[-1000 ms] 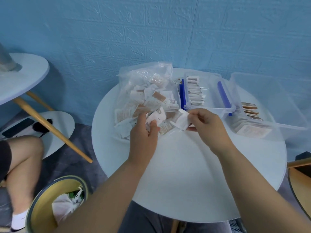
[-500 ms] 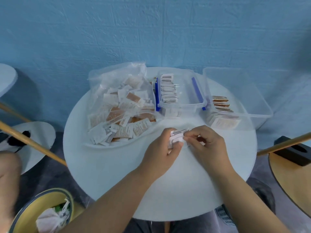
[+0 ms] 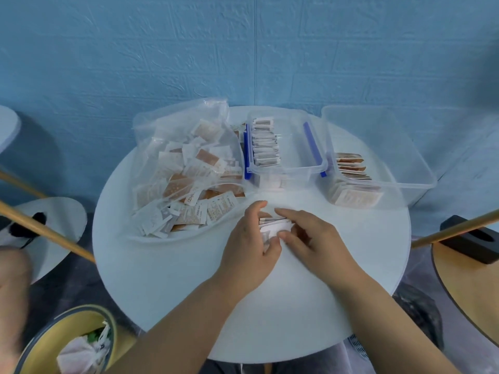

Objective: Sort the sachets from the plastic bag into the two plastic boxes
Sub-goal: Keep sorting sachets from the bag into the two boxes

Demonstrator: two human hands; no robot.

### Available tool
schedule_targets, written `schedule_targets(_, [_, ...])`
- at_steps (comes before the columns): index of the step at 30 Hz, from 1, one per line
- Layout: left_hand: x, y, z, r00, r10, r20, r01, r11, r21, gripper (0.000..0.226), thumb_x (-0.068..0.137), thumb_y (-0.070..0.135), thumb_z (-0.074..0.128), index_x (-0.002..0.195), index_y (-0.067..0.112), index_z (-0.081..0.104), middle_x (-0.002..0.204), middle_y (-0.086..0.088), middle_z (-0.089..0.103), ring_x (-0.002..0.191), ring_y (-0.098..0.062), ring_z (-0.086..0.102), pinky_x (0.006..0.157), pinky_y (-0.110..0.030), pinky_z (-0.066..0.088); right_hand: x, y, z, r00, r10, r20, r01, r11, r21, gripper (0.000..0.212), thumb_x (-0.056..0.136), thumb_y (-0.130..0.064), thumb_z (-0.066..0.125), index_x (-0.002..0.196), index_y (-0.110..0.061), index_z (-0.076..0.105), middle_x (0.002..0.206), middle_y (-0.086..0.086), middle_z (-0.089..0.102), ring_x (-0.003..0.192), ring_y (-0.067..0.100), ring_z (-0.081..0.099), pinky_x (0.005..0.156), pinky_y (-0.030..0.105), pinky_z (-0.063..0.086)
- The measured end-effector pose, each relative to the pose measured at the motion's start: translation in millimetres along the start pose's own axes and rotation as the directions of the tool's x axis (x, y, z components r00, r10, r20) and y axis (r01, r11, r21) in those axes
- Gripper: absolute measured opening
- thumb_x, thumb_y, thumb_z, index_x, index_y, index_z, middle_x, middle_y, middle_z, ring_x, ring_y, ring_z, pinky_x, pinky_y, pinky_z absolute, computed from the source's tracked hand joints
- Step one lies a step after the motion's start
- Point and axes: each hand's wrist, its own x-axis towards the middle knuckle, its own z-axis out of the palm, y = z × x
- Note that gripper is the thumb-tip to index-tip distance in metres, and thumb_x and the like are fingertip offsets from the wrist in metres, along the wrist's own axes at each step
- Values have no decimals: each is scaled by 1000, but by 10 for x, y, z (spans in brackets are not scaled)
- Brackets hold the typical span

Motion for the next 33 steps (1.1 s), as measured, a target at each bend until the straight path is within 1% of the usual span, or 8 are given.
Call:
schedule_targets(6, [-71, -84, -40, 995, -2, -100, 7, 998, 55, 40, 90, 26, 56, 130, 23, 49, 116, 7, 59, 110, -10, 51, 96, -25, 39, -22, 11, 42, 995, -99, -14, 97, 988, -120, 34, 88, -27, 49, 122, -26, 49, 86, -20, 46, 78, -12, 45, 75, -2, 33])
schedule_targets(11, [-74, -80, 17, 998, 41, -44, -28, 966, 257, 60, 95, 38, 34, 147, 14, 16, 117, -1, 54, 113, -16, 44, 94, -21, 29, -19, 9, 83, 991, -108, 80, 124, 966, -226, 44, 92, -27, 36, 136, -21, 34, 104, 3, 57, 91, 7, 47, 74, 8, 33])
schedule_targets(13, [-71, -88, 19, 998, 41, -41, -29, 964, 265, 58, 96, 34, 34, 147, 12, 15, 118, -3, 54, 113, -17, 44, 95, -23, 31, -24, 11, 91, 990, -108, 91, 128, 959, -254, 46, 93, -27, 34, 138, -19, 32, 105, 5, 57, 91, 12, 47, 72, 14, 33])
schedule_targets(16, [-59, -86, 10, 996, 53, -71, -35, 972, 231, 49, 93, 30, 41, 139, 12, 38, 110, -5, 60, 107, -21, 50, 92, -29, 38, -21, 15, 93, 992, -110, 67, 125, 953, -276, 43, 92, -25, 36, 134, -15, 39, 103, 5, 59, 90, 11, 47, 73, 14, 34])
schedule_targets(19, [-59, -105, 7, 994, 45, -104, -23, 978, 208, 33, 90, 30, 46, 115, 11, 57, 99, -3, 63, 97, -22, 53, 83, -28, 42, -16, 20, 94, 992, -125, 28, 127, 946, -297, 36, 91, -21, 41, 125, -12, 49, 96, 3, 60, 88, 12, 45, 78, 13, 33])
schedule_targets(27, [-13, -120, -7, 976, 175, -131, -136, 955, 264, 31, 85, 36, 41, 98, 14, 59, 84, 1, 61, 85, -9, 42, 76, -21, 34, 16, -122, -97, 997, -12, 76, 21, 993, -120, 25, 86, -17, 53, 109, -18, 64, 99, -6, 60, 88, 0, 52, 79, 8, 40])
schedule_targets(31, [237, 47, -72, 955, 252, -154, -194, 928, 318, 32, 86, 35, 41, 99, 13, 60, 85, 0, 63, 85, -11, 49, 69, -15, 36, 330, -278, -430, 989, 8, 150, 25, 976, -218, 24, 86, -16, 64, 109, -20, 66, 95, -7, 63, 82, 8, 58, 75, 17, 48])
schedule_targets(33, [400, 175, -102, 942, 294, -162, -228, 915, 332, 32, 87, 34, 43, 99, 11, 61, 84, -2, 64, 81, -16, 55, 67, -22, 39, 525, -337, -596, 984, -14, 175, 63, 959, -277, 23, 84, -12, 66, 106, -18, 66, 91, -10, 60, 78, 9, 57, 72, 14, 45])
